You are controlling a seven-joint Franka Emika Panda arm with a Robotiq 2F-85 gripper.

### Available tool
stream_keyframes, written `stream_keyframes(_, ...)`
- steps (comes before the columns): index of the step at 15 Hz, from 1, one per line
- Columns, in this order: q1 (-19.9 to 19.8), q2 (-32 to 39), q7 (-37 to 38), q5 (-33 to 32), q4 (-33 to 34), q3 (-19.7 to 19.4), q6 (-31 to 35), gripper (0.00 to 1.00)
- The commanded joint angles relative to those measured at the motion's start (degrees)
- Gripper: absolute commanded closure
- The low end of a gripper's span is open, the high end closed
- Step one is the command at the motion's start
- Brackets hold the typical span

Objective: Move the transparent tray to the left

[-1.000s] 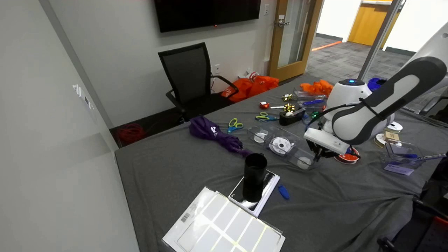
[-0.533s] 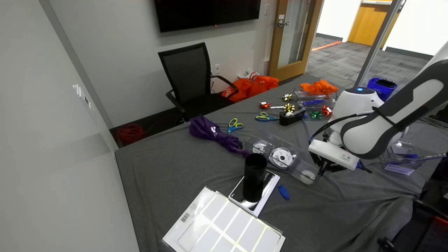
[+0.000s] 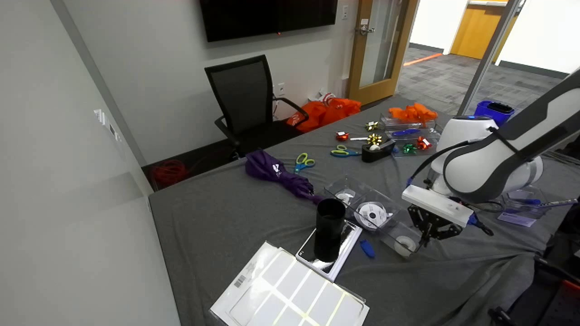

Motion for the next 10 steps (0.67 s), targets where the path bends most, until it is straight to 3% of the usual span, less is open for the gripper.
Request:
stream_keyframes(1,-1.29,-2.19,0.33,2.11,-1.62,0.73,-5.02,0.69)
stream_keyframes(3,-1.1,-2.85,1.11,0.48,-2.31,-0.12,-5.63,0.63)
stream_keyframes(10,-2.24,-10.75,-0.85,-3.63,-6.57,-1.77,-9.13,0.13)
